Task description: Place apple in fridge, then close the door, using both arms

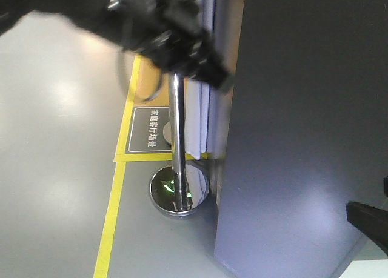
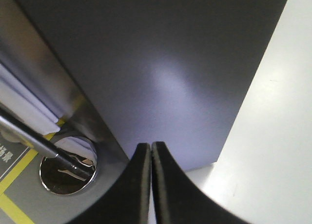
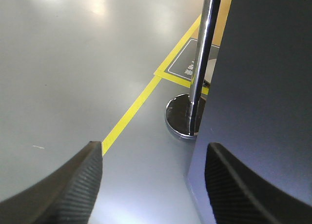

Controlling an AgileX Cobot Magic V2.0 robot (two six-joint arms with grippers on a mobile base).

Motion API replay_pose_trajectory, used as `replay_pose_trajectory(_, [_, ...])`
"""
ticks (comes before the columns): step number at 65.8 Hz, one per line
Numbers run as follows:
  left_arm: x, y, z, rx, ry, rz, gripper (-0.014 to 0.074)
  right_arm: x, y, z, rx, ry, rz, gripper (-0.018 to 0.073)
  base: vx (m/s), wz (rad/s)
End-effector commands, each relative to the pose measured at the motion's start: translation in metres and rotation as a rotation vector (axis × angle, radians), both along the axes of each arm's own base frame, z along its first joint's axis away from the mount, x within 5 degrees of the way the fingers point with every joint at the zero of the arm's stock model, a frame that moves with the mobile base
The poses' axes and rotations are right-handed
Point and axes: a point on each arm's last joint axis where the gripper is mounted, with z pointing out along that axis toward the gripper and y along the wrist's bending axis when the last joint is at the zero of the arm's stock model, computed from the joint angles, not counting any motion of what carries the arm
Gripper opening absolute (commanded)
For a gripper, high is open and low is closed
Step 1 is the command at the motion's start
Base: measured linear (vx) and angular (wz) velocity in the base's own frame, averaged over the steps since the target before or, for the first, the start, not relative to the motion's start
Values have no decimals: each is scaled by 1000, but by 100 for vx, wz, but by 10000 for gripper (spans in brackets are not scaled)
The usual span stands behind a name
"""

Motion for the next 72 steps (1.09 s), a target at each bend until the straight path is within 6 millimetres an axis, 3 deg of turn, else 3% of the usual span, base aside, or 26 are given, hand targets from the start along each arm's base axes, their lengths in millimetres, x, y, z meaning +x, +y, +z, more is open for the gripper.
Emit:
replay_pose_trajectory(1, [-21, 32, 20, -139, -109, 55, -6, 2, 0, 13, 35, -79, -3, 434, 0, 0])
replay_pose_trajectory(10, [-41, 76, -1, -191, -114, 165, -6, 2, 0, 13, 35, -79, -4, 434, 0, 0])
replay_pose_trajectory(18, [-66, 103, -24, -195, -137, 202, -6, 2, 0, 13, 35, -78, -4, 434, 0, 0])
replay_pose_trajectory(25, [-92, 125, -32, -231, -182, 220, -6, 2, 0, 13, 37, -77, -5, 434, 0, 0])
replay_pose_trajectory(41, [-132, 152, -59, -258, -212, 224, -6, 1, 1, 12, 36, -67, -3, 426, 0, 0])
replay_pose_trajectory(52, [-139, 158, -66, -285, -246, 227, -6, 1, 1, 10, 25, -43, 0, 292, 0, 0])
replay_pose_trajectory(65, [-140, 158, -66, -280, -239, 226, -6, 3, 1, 11, 26, -60, -5, -10, 0, 0])
replay_pose_trajectory(72, [-140, 158, -66, -281, -240, 226, -6, 10, 3, 11, 26, -64, -10, -11, 0, 0])
